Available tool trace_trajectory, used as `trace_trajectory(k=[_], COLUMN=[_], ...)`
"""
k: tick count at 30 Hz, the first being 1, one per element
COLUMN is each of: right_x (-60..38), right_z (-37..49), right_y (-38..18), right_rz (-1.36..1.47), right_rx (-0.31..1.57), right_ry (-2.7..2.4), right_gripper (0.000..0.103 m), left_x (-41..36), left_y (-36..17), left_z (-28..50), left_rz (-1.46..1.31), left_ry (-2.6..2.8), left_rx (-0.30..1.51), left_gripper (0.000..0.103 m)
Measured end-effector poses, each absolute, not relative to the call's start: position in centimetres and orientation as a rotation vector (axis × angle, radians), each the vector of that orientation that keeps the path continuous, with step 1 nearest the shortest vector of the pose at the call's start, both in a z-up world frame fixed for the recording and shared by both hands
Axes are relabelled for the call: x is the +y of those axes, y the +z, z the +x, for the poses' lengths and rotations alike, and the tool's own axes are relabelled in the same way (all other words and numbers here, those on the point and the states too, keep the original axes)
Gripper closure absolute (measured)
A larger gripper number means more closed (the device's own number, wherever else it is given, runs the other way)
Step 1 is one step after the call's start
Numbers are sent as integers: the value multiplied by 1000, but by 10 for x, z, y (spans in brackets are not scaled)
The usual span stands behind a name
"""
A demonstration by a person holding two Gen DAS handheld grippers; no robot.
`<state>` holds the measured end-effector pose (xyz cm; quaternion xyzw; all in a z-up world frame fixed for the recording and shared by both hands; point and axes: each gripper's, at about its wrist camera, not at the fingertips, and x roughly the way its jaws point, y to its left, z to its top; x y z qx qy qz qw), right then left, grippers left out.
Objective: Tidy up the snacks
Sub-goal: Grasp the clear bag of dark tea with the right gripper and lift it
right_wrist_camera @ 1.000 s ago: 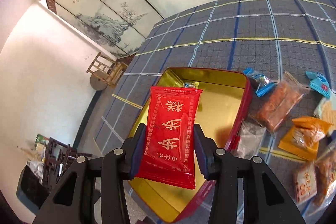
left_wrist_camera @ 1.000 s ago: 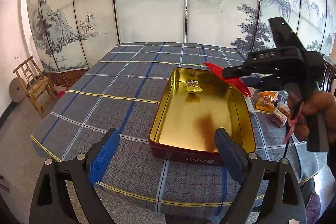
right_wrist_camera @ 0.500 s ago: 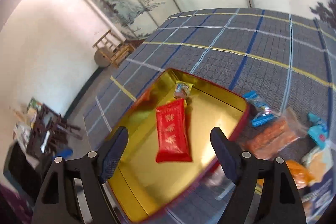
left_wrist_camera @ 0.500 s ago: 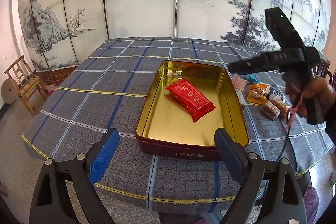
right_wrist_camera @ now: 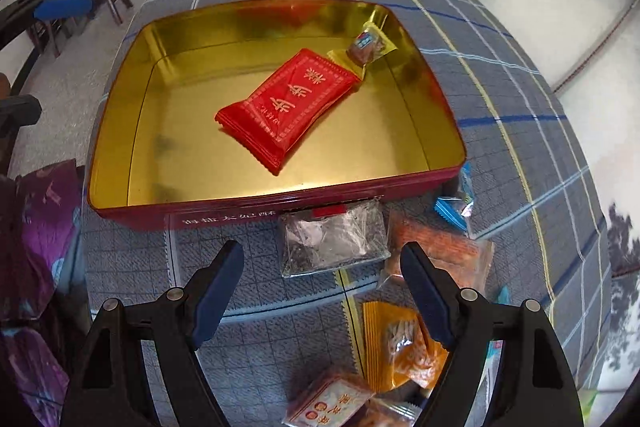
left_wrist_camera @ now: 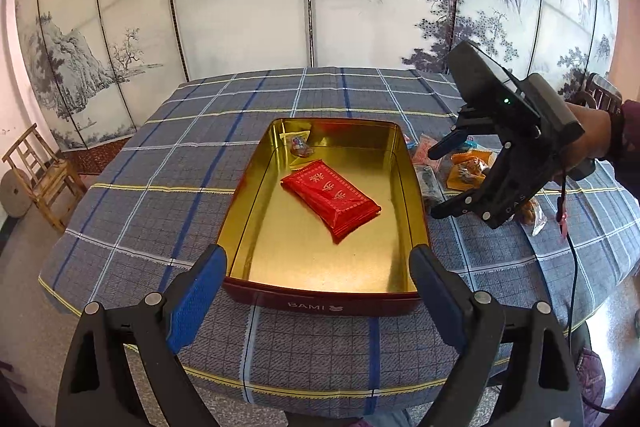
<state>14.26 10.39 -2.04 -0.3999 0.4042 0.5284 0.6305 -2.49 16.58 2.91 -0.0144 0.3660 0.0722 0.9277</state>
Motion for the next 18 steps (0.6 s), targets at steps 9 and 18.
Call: trace_trajectory(k=[9, 18], right_x=[123, -11], right_z=[160, 133], right_y=[-43, 21], right_rz=[-936, -399], right_rx=[993, 893], right_ry=[1294, 1135], right_gripper=[41, 42], left_x=[166, 133], left_y=[22, 39], left_z=[-12, -7], left_rz=[-30, 0], left_ry=[171, 10], left_rx=[796, 791], left_gripper=[12, 10])
